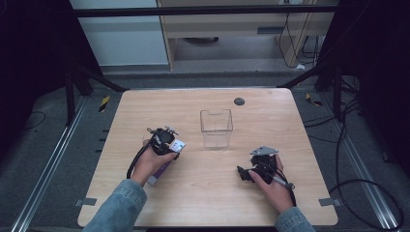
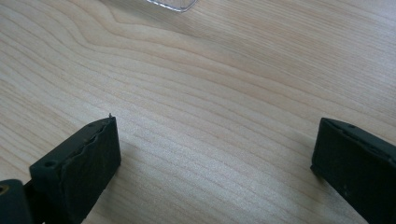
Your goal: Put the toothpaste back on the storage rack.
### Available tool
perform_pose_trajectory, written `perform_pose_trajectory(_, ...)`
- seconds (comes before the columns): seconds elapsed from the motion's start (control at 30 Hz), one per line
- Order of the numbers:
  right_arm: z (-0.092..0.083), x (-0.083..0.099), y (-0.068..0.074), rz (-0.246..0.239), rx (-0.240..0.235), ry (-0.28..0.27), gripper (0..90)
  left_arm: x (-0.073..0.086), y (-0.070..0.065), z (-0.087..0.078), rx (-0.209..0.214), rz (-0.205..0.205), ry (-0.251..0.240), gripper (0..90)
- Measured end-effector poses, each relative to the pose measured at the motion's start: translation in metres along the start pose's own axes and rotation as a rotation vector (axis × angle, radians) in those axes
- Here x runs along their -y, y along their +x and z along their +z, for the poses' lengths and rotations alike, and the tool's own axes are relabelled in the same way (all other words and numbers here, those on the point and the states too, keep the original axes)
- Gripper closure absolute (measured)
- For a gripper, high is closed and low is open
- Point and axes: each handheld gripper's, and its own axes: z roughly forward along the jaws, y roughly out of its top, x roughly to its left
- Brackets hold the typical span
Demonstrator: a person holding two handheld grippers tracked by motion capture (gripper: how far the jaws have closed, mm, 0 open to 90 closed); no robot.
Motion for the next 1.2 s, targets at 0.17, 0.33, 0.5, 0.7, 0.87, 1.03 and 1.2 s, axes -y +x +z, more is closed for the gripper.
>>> perform_pose_trajectory(0.17,0.0000,0.0000,0.0000,0.000,0.000,0.000,1.5,-0.0006,-0.0001,0.0040,-0.010,-0.011,0.004,42.9)
perform_pose_trajectory(0.33,0.0000,0.0000,0.0000,0.000,0.000,0.000,1.5,-0.0004,-0.0004,0.0053,-0.015,-0.006,0.012,42.3)
perform_pose_trajectory(0.5,0.0000,0.0000,0.0000,0.000,0.000,0.000,1.4,0.0008,0.0025,0.0068,-0.005,-0.026,0.011,42.9)
perform_pose_trajectory(0.7,0.0000,0.0000,0.0000,0.000,0.000,0.000,1.5,-0.0004,0.0009,0.0078,0.002,-0.017,0.014,45.9)
perform_pose_trajectory(0.87,0.0000,0.0000,0.0000,0.000,0.000,0.000,1.5,0.0000,0.0016,0.0096,0.002,-0.023,0.011,48.7)
perform_pose_trajectory(1.03,0.0000,0.0000,0.0000,0.000,0.000,0.000,1.5,0.0010,0.0032,0.0093,0.015,-0.026,0.005,53.0)
perform_pose_trajectory(1.2,0.0000,0.0000,0.0000,0.000,0.000,0.000,1.5,0.0012,0.0034,0.0093,0.025,-0.022,0.003,54.9)
